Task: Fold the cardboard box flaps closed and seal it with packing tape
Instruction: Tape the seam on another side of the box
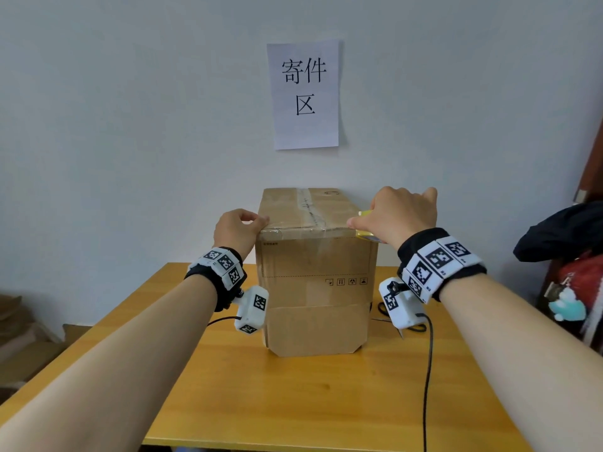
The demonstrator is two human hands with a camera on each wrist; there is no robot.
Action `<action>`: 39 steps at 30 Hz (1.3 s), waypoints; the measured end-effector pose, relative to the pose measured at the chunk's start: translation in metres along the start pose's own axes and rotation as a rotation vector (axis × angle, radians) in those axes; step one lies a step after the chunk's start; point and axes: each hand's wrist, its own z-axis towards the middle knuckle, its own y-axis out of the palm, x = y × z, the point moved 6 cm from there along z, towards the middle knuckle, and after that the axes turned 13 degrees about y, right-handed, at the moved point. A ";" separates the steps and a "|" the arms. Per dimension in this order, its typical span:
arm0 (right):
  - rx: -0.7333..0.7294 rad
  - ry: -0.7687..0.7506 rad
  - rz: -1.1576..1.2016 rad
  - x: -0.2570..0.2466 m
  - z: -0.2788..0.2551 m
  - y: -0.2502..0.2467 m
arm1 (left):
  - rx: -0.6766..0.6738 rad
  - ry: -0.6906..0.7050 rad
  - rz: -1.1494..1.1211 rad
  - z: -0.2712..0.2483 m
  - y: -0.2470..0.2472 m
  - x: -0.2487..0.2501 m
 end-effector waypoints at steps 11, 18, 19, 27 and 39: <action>-0.056 0.022 0.049 0.006 0.005 0.008 | -0.346 0.051 -0.044 0.001 0.026 0.017; -0.021 0.035 -0.029 0.000 0.002 0.005 | -0.263 -0.024 -0.103 0.011 0.025 0.015; -0.020 0.036 -0.042 -0.001 0.001 0.005 | -0.271 -0.031 -0.094 0.011 0.025 0.014; -0.020 0.062 -0.068 -0.005 0.004 0.002 | -0.422 -0.010 0.225 0.009 0.037 0.028; -0.065 0.077 -0.105 -0.011 0.002 0.004 | -0.516 -0.100 0.212 0.013 0.048 0.022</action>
